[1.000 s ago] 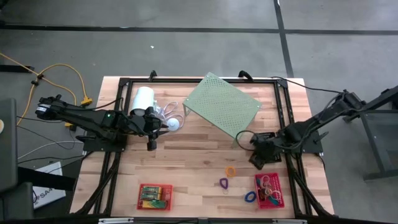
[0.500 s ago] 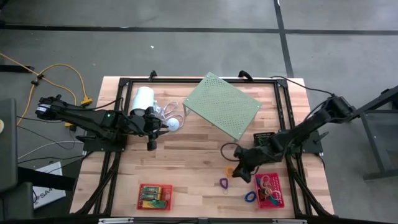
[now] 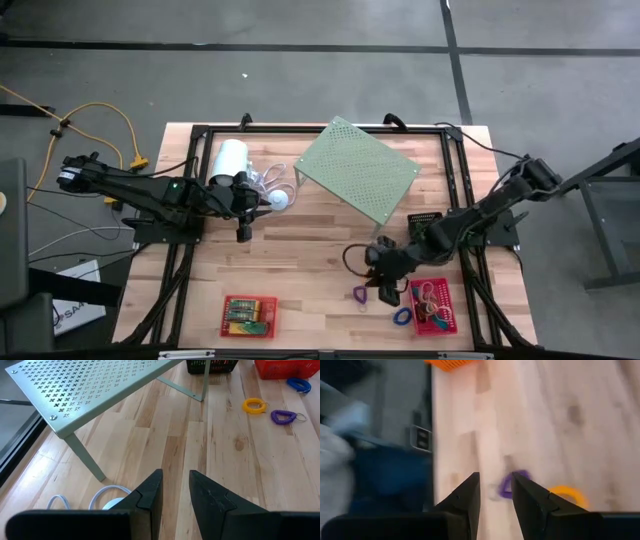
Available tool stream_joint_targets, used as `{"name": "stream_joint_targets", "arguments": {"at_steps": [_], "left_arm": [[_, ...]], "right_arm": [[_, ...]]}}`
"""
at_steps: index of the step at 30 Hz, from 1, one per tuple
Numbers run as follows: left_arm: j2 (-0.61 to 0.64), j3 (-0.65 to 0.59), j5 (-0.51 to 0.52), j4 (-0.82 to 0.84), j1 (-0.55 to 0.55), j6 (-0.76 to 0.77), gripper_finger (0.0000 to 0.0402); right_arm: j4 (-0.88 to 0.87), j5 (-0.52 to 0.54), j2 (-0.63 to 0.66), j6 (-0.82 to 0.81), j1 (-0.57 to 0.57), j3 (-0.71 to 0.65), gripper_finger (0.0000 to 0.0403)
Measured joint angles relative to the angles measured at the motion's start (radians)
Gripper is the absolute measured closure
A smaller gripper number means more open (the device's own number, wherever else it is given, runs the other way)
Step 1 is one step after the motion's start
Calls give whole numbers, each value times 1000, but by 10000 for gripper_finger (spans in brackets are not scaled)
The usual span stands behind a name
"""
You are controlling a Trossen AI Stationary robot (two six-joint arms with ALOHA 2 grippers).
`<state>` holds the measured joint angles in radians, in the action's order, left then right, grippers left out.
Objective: Pick & Place Office Desk Supplies
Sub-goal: Put the violet spring keychain into the black bin
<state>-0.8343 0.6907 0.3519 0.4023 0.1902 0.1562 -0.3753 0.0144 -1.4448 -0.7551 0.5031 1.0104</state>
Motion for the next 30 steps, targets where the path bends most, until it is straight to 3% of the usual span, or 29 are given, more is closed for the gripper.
{"name": "stream_joint_targets", "arguments": {"at_steps": [8, 13, 23, 30], "left_arm": [[0, 0, 0, 0, 0, 0, 313], [0, 0, 0, 0, 0, 0, 313], [0, 0, 0, 0, 0, 0, 313], [0, 0, 0, 0, 0, 0, 313]], "right_arm": [[-133, 74, -158, 241, 47, 163, 306], [-140, 63, -244, 296, 64, 170, 306], [-135, 65, -354, 244, 80, 170, 306], [-133, 83, -363, 463, 101, 170, 306]]}}
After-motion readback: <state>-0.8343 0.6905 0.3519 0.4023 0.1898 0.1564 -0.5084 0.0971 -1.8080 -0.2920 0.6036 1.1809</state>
